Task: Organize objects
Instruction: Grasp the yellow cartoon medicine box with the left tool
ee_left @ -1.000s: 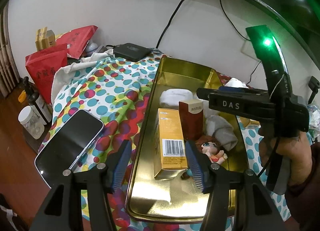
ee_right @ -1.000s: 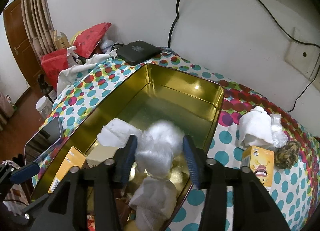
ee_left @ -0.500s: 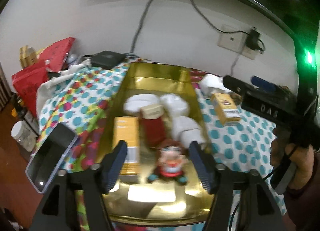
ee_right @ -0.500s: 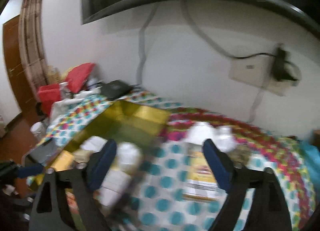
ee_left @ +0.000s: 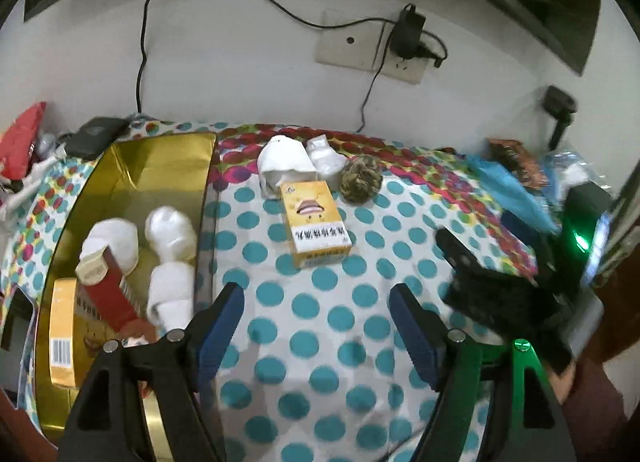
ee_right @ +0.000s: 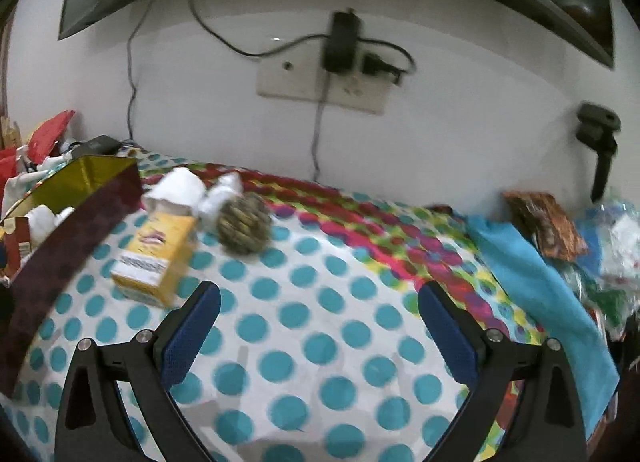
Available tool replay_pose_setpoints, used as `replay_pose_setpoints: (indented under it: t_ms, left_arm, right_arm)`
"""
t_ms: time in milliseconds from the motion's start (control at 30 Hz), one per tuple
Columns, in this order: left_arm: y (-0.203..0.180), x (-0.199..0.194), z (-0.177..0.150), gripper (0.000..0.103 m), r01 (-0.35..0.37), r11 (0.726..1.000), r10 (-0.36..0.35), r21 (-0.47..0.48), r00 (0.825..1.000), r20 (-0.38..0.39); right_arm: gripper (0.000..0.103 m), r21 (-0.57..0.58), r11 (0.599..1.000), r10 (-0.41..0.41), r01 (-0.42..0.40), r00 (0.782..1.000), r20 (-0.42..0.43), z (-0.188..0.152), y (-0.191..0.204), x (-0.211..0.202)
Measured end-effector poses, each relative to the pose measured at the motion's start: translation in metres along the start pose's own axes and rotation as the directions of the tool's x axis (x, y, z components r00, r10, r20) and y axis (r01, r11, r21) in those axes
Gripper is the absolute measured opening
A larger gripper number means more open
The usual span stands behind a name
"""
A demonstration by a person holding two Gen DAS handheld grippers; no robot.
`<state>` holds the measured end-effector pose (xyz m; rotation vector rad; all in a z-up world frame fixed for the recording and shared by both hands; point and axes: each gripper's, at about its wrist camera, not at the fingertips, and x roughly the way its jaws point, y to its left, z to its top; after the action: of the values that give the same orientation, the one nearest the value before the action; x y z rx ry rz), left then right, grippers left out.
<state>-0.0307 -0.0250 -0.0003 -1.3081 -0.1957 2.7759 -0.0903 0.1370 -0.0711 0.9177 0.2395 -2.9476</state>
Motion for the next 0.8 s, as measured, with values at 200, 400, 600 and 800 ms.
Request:
replay_pose_setpoints:
  t_ms: [200,400,600,800]
  left_arm:
    - [-0.028,0.039,0.012,0.077,-0.091,0.995,0.09,0.038,0.996,0.019]
    - [-0.022,0.084,0.021,0.078,-0.187,0.982,0.187,-0.006,0.982,-0.004]
    - [-0.015,0.108,0.024,0.078,-0.253,0.967,0.253,-0.017,0.967,-0.011]
    - [-0.009,0.123,0.021,0.078,-0.263,0.964,0.261,-0.027,0.964,-0.046]
  right_arm:
    - [0.101,0.096,0.995,0.028,-0.028,1.0,0.001,-0.006,-0.014,0.001]
    - [0.101,0.098,0.995,-0.018,0.02,1.0,-0.015,-0.011,-0.011,0.0]
    - [0.103,0.148,0.989,-0.004,-0.001,1.0,0.029,-0.013,-0.016,-0.006]
    - [0.103,0.177,0.984,0.005,-0.01,1.0,0.025,-0.012,-0.02,-0.003]
